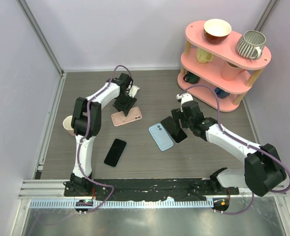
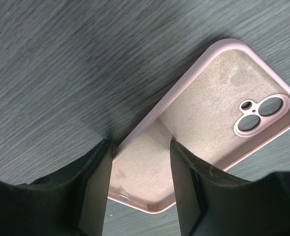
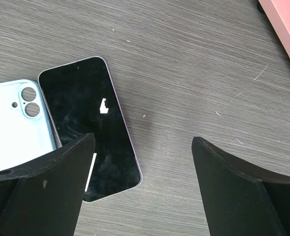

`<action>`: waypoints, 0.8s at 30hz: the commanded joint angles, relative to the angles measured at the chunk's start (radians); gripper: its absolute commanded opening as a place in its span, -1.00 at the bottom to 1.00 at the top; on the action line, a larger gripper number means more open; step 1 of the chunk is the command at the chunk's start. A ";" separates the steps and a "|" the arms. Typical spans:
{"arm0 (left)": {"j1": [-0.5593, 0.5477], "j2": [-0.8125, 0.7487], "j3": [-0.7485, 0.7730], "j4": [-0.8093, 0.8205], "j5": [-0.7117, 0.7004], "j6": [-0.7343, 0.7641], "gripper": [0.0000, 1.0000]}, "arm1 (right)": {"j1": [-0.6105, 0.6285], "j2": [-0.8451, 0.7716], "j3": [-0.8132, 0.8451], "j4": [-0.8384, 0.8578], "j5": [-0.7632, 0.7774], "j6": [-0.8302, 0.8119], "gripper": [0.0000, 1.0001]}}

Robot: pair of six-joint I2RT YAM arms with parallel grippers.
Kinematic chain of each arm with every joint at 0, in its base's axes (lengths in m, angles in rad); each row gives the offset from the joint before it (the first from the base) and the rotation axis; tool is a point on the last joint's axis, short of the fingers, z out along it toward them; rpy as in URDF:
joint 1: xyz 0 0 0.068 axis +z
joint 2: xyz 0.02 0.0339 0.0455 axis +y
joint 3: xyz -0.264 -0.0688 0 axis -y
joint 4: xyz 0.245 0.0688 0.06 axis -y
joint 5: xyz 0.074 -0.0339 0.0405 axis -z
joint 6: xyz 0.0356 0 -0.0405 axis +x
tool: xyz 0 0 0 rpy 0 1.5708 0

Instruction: Put the phone into the phone case

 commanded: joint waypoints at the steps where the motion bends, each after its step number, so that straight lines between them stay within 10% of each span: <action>1: -0.003 -0.023 -0.043 0.061 -0.028 0.017 0.06 | -0.008 -0.013 0.029 0.058 0.013 -0.021 0.72; 10: -0.003 -0.024 -0.018 -0.033 0.003 -0.117 -0.98 | -0.015 0.031 0.018 0.074 -0.027 -0.078 0.72; 24: -0.006 -0.256 -0.297 0.138 0.057 -0.611 -0.87 | -0.023 0.292 0.120 -0.080 -0.275 -0.255 0.75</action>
